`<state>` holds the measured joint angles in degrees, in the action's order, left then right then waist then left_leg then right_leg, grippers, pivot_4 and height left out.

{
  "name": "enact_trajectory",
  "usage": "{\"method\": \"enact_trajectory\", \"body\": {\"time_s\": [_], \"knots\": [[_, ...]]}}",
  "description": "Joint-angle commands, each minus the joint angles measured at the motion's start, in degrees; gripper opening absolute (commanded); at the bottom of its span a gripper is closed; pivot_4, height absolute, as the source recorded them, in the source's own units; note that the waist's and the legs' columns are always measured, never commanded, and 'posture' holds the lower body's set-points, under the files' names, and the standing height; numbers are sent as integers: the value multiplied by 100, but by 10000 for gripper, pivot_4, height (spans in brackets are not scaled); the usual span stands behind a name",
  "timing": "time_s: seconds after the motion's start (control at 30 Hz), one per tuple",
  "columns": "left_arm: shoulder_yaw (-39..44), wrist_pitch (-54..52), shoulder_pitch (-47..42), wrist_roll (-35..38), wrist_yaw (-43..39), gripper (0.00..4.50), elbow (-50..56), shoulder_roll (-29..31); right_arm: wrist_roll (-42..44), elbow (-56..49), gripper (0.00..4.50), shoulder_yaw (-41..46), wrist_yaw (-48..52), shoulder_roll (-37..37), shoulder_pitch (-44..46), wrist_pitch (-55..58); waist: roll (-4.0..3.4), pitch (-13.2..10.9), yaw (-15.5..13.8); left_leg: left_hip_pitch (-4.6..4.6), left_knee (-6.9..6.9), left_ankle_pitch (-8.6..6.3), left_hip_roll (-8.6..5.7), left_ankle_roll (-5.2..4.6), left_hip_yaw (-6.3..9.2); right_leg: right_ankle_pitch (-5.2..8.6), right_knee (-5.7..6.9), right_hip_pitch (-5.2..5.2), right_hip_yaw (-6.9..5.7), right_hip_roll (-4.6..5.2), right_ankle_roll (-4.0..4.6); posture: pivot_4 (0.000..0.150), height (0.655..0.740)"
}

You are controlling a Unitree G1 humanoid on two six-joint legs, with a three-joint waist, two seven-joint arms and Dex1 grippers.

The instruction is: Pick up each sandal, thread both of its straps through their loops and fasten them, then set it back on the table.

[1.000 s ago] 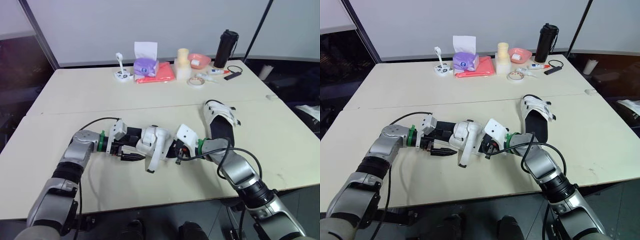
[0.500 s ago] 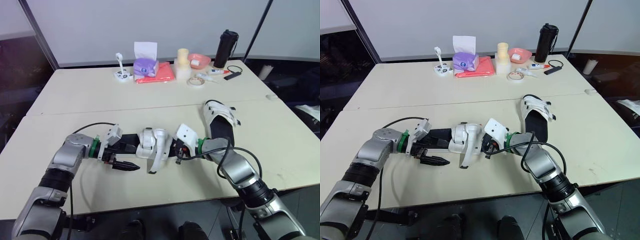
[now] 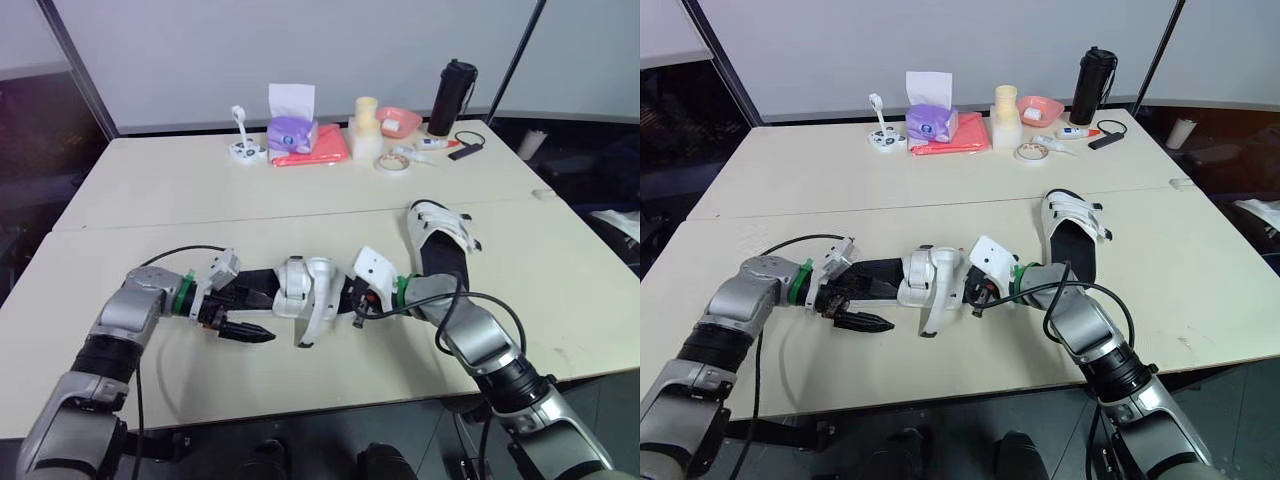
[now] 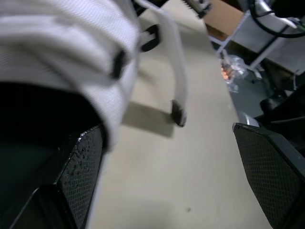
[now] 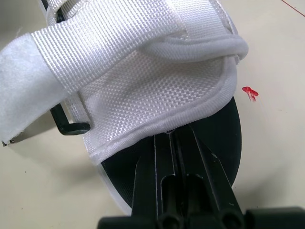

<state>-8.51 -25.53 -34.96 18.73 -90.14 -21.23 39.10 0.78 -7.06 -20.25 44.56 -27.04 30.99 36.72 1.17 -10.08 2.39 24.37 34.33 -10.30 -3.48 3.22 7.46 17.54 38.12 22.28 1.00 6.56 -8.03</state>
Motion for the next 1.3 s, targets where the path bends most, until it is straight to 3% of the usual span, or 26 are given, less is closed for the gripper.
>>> {"method": "enact_trajectory", "body": {"time_s": [0.03,0.2,0.4,0.9,1.3], "knots": [[226,-519,-268,318,-154,44238,237,229,-36,-53,0,28,7,-69,15,19,0,0,-1,1,0,0,0,0,1,0,0,0,0,0,0,1500,7400],[39,-1053,-24,943,-236,44238,1063,585,-40,-58,0,-3,-2,-32,33,32,-1,-1,13,1,-1,0,1,0,0,0,0,0,0,0,0,1500,7400],[-222,-1237,-34,1226,-236,44238,1540,486,-37,-43,0,-15,22,-35,40,27,-1,-2,-1,0,-1,0,4,0,0,0,-1,0,2,0,1,1500,7400],[-1127,-173,-266,-59,223,44238,802,-537,-45,-106,0,-55,-11,25,15,99,-1,-2,4,1,-2,0,1,0,-3,0,-1,0,2,0,1,1500,7400],[-1027,-361,-330,-172,727,44238,632,-1175,-53,-104,0,-57,-29,53,17,120,-2,-1,-61,0,12,0,0,0,0,-1,1,-7,1,0,3,1500,7400]]}}
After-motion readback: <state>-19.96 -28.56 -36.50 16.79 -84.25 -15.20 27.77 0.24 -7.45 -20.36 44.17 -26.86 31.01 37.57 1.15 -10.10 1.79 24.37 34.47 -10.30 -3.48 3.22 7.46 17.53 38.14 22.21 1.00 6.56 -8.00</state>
